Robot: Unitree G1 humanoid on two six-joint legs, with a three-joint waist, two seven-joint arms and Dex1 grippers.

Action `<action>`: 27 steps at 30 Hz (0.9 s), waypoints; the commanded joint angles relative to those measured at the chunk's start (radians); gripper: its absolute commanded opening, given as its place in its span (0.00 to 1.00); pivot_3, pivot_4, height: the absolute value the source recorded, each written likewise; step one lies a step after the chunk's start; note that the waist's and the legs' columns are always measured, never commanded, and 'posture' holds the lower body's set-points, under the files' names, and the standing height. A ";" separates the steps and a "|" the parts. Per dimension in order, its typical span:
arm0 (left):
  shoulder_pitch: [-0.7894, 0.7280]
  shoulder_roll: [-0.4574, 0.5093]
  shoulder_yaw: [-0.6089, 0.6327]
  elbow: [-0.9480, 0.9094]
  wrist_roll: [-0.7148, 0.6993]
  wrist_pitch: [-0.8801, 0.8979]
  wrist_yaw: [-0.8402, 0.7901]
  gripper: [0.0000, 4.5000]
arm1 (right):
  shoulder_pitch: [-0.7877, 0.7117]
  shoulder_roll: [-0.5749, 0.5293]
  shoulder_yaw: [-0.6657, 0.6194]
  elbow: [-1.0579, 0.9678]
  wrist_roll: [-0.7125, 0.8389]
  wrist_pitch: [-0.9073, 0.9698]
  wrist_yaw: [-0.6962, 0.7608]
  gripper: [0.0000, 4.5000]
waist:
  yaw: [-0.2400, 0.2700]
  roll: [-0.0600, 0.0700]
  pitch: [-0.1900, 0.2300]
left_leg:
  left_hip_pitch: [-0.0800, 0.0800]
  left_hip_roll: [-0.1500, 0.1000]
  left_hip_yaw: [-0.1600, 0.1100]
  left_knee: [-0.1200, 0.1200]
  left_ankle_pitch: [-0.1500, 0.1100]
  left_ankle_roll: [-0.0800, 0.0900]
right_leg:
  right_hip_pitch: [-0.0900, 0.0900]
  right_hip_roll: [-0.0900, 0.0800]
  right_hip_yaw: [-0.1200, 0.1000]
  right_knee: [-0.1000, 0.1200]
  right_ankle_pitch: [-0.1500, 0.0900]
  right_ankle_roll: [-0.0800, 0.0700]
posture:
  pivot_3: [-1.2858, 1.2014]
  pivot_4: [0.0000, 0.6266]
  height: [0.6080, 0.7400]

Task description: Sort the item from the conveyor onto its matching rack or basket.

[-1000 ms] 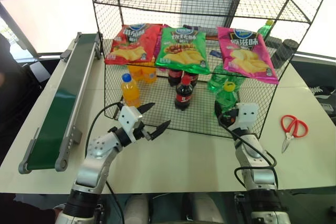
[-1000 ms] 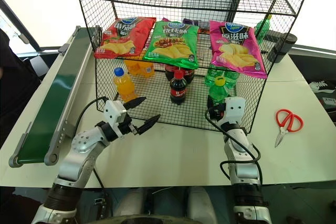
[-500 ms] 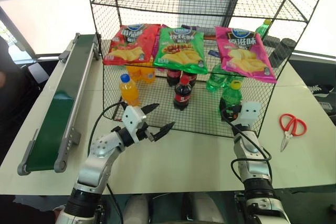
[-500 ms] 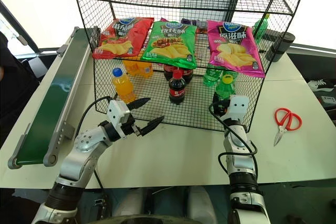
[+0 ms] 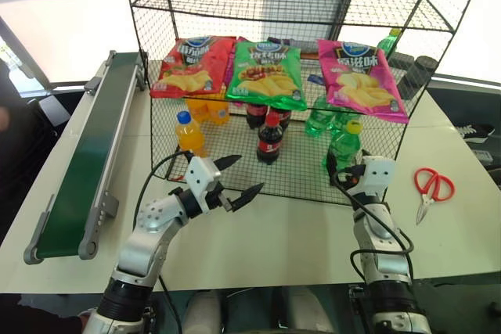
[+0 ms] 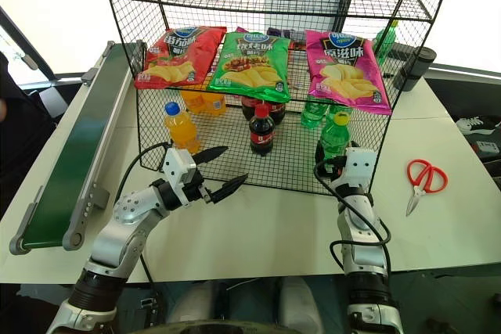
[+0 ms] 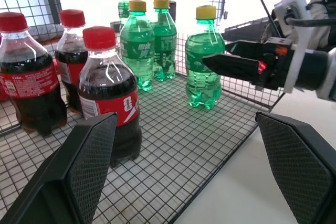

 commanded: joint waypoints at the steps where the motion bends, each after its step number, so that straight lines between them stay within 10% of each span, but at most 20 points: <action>1: -0.011 0.012 0.027 -0.033 -0.028 0.019 0.004 1.00 | 0.049 -0.030 0.012 -0.143 -0.003 0.028 0.033 0.99 | -0.001 0.000 0.000 | 0.000 0.000 0.000 0.000 0.000 0.000 | 0.000 0.000 0.000 0.000 0.000 0.000 | 0.52 0.24 1.00; 27: 0.088 0.293 0.443 0.120 -0.116 0.089 0.008 1.00 | 0.264 -0.418 -0.156 -0.483 0.338 0.342 0.505 0.99 | 0.001 -0.001 0.001 | 0.010 0.000 0.001 -0.003 0.000 0.000 | 0.008 0.000 0.000 -0.002 -0.001 -0.001 | 0.52 0.24 1.00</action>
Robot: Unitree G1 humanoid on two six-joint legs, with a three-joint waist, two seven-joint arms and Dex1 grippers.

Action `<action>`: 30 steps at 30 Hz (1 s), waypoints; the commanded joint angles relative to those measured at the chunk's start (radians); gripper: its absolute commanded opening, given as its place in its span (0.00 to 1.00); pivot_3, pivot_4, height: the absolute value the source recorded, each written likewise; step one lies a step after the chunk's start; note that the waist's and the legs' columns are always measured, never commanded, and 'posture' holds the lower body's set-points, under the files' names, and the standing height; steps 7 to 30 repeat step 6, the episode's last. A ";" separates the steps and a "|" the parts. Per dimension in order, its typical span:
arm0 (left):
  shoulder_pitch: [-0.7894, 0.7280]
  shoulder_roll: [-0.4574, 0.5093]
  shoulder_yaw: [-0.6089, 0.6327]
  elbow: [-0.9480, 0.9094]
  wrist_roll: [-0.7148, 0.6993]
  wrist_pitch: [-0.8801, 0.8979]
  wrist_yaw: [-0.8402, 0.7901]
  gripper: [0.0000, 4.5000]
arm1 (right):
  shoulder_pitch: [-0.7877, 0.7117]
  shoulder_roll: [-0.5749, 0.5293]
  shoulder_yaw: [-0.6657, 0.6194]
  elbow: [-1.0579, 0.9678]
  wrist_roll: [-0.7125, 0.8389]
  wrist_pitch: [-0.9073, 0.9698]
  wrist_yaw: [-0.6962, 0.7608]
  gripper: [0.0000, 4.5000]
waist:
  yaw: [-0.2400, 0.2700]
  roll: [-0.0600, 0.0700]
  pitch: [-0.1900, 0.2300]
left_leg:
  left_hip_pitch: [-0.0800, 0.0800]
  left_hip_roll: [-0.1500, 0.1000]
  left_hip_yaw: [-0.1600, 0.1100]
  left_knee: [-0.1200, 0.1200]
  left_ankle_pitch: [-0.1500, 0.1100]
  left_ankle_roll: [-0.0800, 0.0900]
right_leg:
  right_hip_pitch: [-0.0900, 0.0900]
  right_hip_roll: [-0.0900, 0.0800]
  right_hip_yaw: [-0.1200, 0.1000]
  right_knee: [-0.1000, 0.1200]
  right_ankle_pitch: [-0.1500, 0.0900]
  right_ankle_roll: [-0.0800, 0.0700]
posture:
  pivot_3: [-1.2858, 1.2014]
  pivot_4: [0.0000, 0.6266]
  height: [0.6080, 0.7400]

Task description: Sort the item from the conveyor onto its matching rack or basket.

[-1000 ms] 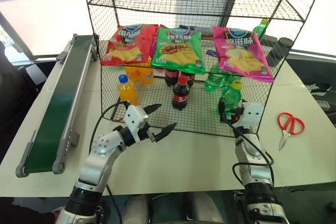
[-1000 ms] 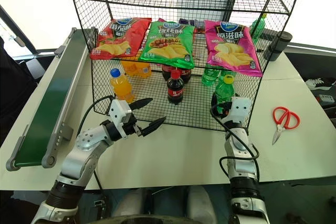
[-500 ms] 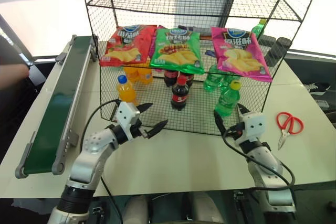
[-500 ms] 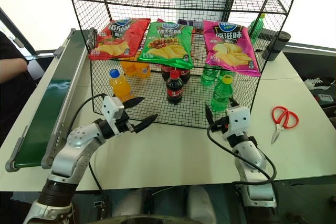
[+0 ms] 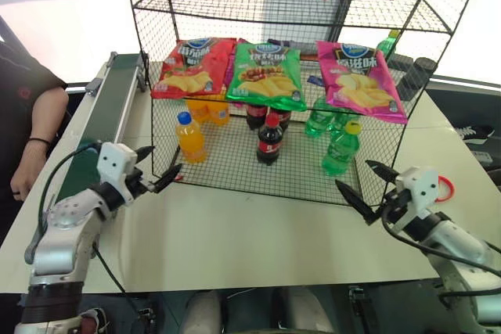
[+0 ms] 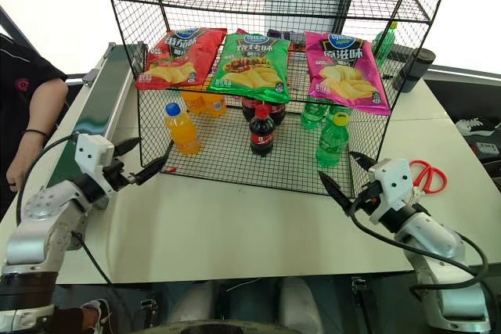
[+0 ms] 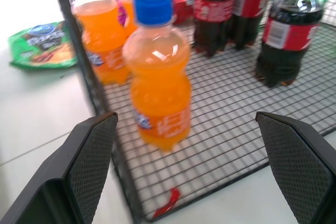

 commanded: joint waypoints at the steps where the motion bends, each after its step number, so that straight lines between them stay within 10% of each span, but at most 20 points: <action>1: 0.015 0.013 0.041 -0.005 -0.017 -0.009 -0.006 1.00 | -0.011 -0.020 -0.026 -0.013 0.025 0.000 0.032 0.99 | 0.000 0.000 0.000 | 0.000 0.000 0.000 0.000 0.000 0.000 | 0.000 0.000 0.000 0.000 0.000 0.000 | 0.52 0.24 1.00; 30: 0.040 0.011 0.053 -0.006 -0.025 -0.017 -0.012 1.00 | -0.009 -0.015 -0.027 0.001 0.018 -0.006 0.060 0.99 | 0.000 0.000 0.000 | 0.000 0.000 0.000 0.000 0.000 0.000 | 0.000 -0.001 0.000 0.000 0.000 0.000 | 0.52 0.24 1.00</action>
